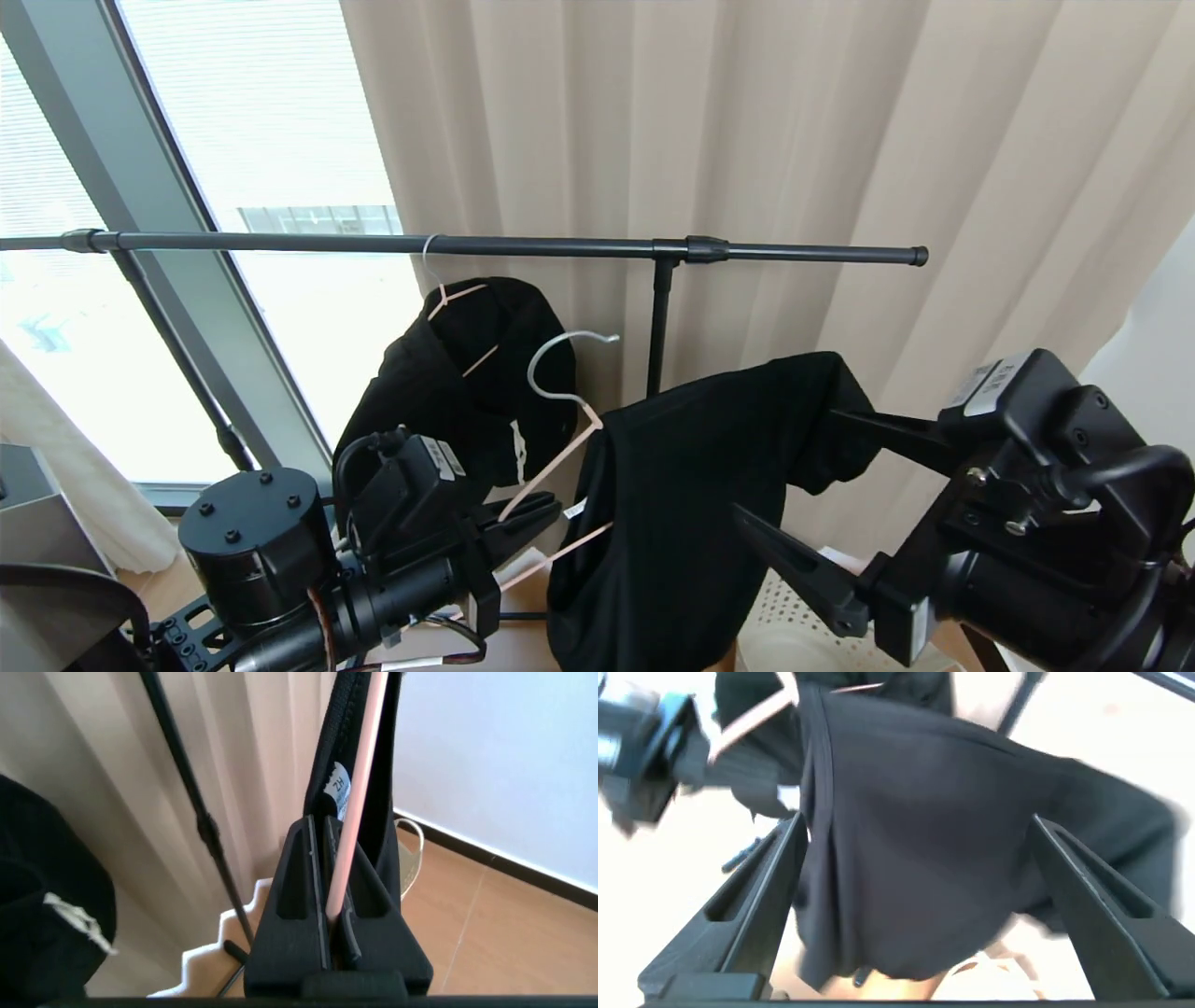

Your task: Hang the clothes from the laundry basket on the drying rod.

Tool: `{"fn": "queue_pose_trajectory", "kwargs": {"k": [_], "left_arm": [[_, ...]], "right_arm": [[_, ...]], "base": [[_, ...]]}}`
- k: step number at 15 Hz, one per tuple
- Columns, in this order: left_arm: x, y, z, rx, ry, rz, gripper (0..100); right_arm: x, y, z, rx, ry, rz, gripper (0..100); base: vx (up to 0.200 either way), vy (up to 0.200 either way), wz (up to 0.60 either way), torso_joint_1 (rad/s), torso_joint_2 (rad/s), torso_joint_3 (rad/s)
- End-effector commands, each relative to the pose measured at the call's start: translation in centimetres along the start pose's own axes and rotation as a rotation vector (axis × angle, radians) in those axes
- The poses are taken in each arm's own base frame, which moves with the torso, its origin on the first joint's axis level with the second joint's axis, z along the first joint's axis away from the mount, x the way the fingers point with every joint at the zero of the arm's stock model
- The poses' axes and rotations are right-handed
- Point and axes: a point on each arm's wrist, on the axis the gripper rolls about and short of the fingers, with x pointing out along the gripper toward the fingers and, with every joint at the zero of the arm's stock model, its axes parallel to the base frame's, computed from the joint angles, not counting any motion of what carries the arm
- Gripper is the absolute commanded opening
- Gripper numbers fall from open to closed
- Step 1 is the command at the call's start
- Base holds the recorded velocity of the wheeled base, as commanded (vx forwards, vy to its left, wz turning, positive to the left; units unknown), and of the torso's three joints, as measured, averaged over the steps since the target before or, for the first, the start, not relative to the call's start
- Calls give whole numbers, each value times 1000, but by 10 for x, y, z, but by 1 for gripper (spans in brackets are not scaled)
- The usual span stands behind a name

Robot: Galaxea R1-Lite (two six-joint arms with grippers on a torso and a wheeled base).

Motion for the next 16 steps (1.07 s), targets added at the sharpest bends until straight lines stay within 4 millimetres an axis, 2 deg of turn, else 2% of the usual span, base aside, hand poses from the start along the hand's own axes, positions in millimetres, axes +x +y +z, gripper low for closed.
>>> {"fn": "queue_pose_trajectory", "kwargs": {"k": [1,3,5,7,8,11,12,13,16], "left_arm": [[-3,5,-4,-1,12,1,0],[-6,3,-8,3,28,-27,0],[-6,3,-11,42,38,-43,0],[-10,0,-15,57,53,-87,0],[-11,0,-16,62,55,-91,0],[-16,-5,-18,93,57,-144,0],[-17,-6,-19,96,62,-155,0],[-19,-8,-20,106,65,-167,0],[-23,-11,-19,109,62,-184,0]], "right_arm": [[-22,-24,1,-3,-53,-29,100],[-35,-39,6,-24,-57,21,100],[-43,-58,14,-68,24,119,100],[-48,-84,20,-199,103,185,100],[-47,-90,20,-234,118,203,100],[-7,-107,8,-377,226,402,100],[-1,-107,6,-397,209,452,100],[14,-108,7,-418,147,571,100],[35,-112,13,-433,146,680,100]], "base": [[0,0,0,0,0,0],[0,0,0,0,0,0],[0,0,0,0,0,0],[0,0,0,0,0,0],[0,0,0,0,0,0],[0,0,0,0,0,0],[0,0,0,0,0,0],[0,0,0,0,0,0],[0,0,0,0,0,0]]}}
